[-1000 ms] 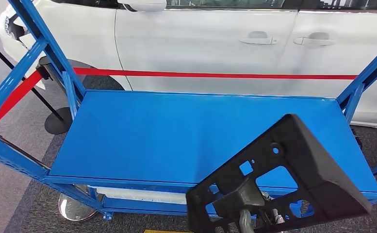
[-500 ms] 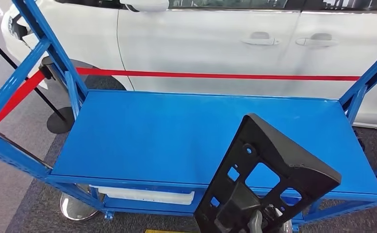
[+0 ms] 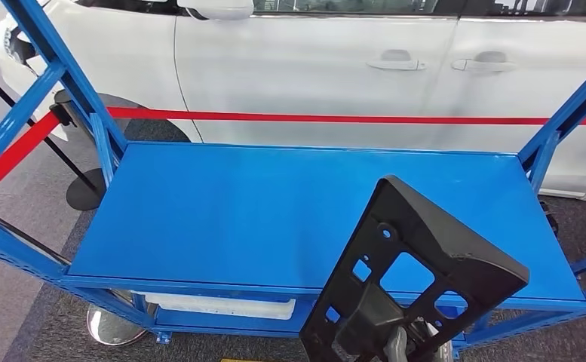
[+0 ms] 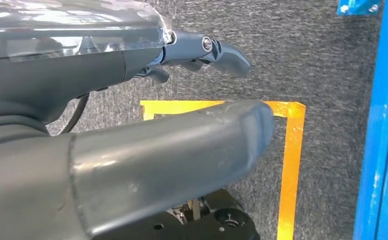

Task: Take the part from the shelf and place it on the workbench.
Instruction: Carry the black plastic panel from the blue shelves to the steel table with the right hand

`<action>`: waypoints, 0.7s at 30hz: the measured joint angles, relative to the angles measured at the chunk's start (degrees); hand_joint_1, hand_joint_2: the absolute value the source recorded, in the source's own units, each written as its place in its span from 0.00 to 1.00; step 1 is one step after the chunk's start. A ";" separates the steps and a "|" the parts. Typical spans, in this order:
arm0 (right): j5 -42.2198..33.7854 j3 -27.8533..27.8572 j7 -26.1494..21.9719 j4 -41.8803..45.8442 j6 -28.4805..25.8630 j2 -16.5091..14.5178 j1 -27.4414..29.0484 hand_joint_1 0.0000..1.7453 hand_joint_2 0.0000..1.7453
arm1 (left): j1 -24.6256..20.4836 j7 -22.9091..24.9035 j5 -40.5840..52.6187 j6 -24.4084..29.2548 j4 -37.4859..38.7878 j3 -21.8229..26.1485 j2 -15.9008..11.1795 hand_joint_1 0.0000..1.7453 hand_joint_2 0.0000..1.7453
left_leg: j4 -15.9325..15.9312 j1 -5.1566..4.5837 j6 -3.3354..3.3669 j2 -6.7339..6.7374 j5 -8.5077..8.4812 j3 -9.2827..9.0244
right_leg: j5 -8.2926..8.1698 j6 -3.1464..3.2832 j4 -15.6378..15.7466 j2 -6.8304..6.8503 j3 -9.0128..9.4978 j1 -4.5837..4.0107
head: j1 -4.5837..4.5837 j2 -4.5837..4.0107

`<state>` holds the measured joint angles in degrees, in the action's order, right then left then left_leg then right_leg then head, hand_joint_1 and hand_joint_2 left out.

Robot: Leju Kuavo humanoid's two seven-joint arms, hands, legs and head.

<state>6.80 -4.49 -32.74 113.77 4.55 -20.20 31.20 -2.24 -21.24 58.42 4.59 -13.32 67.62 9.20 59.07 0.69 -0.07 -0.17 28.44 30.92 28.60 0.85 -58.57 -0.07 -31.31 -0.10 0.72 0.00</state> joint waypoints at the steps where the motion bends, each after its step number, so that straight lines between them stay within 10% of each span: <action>1: -0.02 0.05 0.01 0.00 0.09 0.00 0.00 1.00 1.00 | 0.02 0.02 0.01 -0.05 0.00 0.01 0.01 0.00 0.00 | -0.26 -0.04 0.21 -0.03 -0.05 0.03 | -0.04 -0.29 0.03 0.00 -0.05 0.00 | 0.00 0.00; 4: -0.07 0.18 0.03 0.09 0.22 0.00 0.00 1.00 1.00 | 0.05 0.04 0.04 -0.20 -0.01 0.01 0.15 0.00 0.00 | -0.99 0.34 1.25 0.03 -0.60 -0.25 | 1.52 -1.24 -1.83 0.02 -0.77 0.17 | -0.20 0.00; 7: -0.10 0.21 0.07 0.16 0.36 0.01 -0.01 1.00 1.00 | -0.03 -0.03 0.13 -0.30 -0.01 0.03 0.19 0.00 0.00 | -1.11 0.37 1.73 0.15 -0.77 -0.21 | 6.67 -1.88 -11.38 0.02 -5.28 0.48 | -0.55 0.00; 9: -0.11 0.21 0.09 0.15 0.45 0.02 0.00 1.00 1.00 | -0.02 -0.18 0.42 -0.34 -0.01 0.03 0.19 0.00 0.00 | -1.02 0.36 1.74 0.17 -0.71 -0.21 | 7.11 -2.14 -15.02 0.04 -7.12 0.74 | -0.57 0.00; 13: -0.11 0.21 -0.02 0.25 0.89 0.01 -0.06 1.00 1.00 | -0.04 -0.90 0.86 -0.66 -0.01 0.07 0.27 0.00 0.00 | -0.65 0.27 1.09 -0.04 -0.23 -0.52 | 0.59 -1.79 -3.46 0.04 -1.68 0.98 | -0.61 0.00; 18: -0.11 0.23 -0.43 0.54 1.44 -0.01 -0.04 1.00 1.00 | -0.08 -1.73 1.60 -0.78 -0.02 0.10 0.32 0.00 0.00 | -0.44 0.16 -0.53 -0.06 0.20 -0.41 | -0.30 -0.45 0.12 -0.14 -0.45 0.78 | -0.52 0.00; 21: -0.11 0.23 -0.65 0.66 1.67 -0.15 -0.07 1.00 1.00 | -0.12 -1.30 1.97 -0.44 -0.03 0.13 0.37 0.00 0.00 | 6.60 0.38 -1.14 -0.03 4.54 2.59 | -0.54 0.53 0.57 0.12 -0.28 0.91 | -0.12 0.00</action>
<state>6.69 -4.26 -33.39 114.43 6.22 -20.34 31.13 -2.36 -22.54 60.39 4.15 -13.35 67.75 9.57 65.67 1.07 -1.21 -0.19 32.99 33.51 28.06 1.38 -58.00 0.05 -31.59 0.81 0.60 0.00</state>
